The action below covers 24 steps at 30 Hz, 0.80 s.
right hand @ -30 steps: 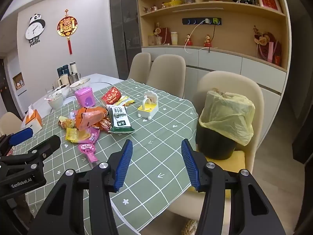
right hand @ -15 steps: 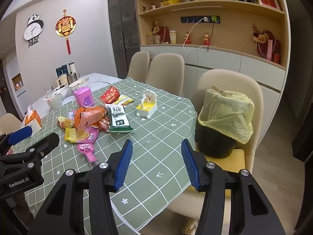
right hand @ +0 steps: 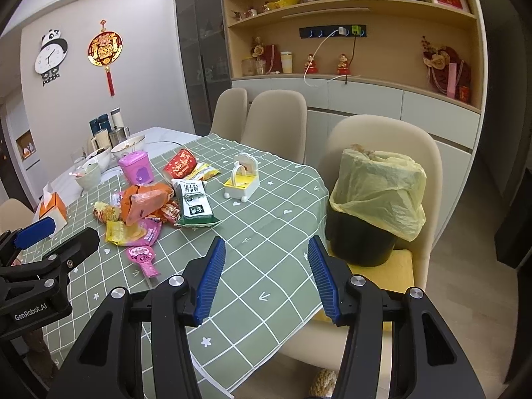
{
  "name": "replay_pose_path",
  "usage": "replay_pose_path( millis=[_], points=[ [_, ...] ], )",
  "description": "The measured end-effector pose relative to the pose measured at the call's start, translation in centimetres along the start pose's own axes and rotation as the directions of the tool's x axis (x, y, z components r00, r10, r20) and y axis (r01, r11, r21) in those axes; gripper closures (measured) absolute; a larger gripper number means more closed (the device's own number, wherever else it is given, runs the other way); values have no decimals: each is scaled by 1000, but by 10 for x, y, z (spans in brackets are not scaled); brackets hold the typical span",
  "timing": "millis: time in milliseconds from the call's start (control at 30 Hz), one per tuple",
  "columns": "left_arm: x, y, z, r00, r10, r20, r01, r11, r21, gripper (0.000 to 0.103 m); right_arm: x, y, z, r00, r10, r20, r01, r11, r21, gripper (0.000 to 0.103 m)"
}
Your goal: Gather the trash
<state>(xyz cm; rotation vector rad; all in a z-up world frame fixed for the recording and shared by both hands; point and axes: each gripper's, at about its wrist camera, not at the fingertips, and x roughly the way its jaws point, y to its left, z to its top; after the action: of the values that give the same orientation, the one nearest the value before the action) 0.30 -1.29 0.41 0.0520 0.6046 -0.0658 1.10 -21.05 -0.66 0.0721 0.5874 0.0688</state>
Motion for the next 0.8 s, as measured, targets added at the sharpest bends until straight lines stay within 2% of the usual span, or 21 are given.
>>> replay_pose_path(
  millis=[800],
  points=[
    [1, -5, 5, 1000, -3, 4, 3, 1000, 2, 11, -4, -5, 1, 1000, 1, 11, -1, 1000, 5, 54]
  ],
)
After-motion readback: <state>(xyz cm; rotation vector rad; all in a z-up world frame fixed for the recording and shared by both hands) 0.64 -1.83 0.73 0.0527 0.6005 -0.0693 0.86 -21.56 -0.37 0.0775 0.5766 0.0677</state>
